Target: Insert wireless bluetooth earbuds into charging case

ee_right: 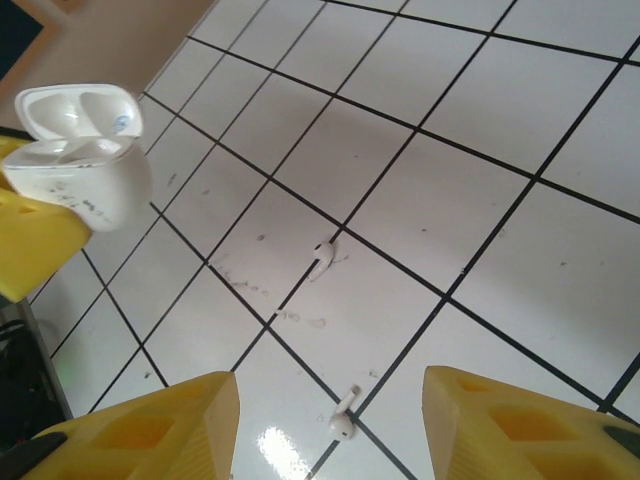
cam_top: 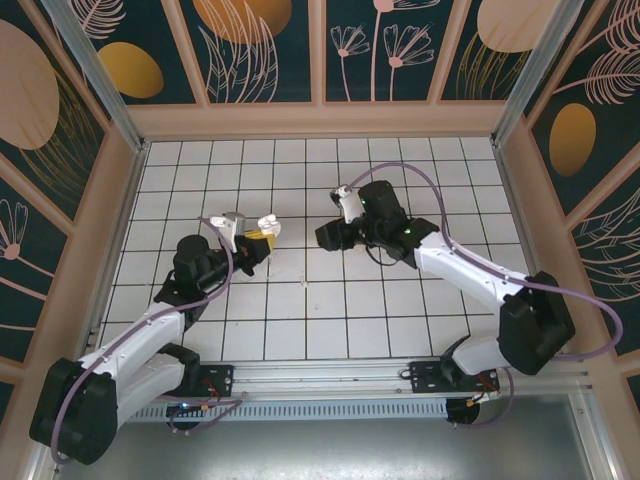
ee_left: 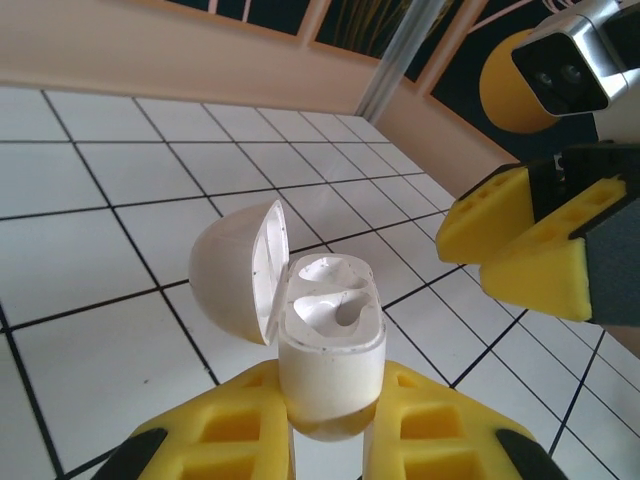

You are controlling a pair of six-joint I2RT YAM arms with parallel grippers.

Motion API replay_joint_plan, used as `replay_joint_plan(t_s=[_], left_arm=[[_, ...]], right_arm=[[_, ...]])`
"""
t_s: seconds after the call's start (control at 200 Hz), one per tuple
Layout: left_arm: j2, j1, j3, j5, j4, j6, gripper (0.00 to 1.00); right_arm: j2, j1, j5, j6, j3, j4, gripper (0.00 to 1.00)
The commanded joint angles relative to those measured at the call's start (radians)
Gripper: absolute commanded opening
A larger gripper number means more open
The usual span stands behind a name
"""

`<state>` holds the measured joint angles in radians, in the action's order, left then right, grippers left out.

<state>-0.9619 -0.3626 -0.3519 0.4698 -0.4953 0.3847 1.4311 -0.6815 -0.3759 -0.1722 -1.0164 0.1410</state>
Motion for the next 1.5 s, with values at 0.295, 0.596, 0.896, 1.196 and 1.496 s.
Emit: replay_joint_plan(t_s=[0.295,0.596,0.896,1.196,1.496], left_arm=[[0.010,0.055,-0.047,0.031,0.013,0.088,0.13],[0.022,0.107,-0.042,0.013,0.035,0.166,0.12],[0.147,0.146,0.010,0.034,0.125,0.206,0.12],[0.069,0.227,-0.048,0.166,0.143,0.179,0.12],[-0.070,0.353,-0.092,0.342,0.100,0.165,0.11]], right_arm=[[0.261,-0.026,-0.044,0.054,-0.319,0.153,0.52],[0.383,-0.021,-0.056,0.128,-0.503,0.315,0.52],[0.355,-0.038,-0.072,0.124,-0.474,0.296,0.53],[0.349,-0.021,-0.128,0.325,-0.485,0.325,0.52],[0.407,-0.028,-0.165,0.707,-0.624,0.449,0.52]])
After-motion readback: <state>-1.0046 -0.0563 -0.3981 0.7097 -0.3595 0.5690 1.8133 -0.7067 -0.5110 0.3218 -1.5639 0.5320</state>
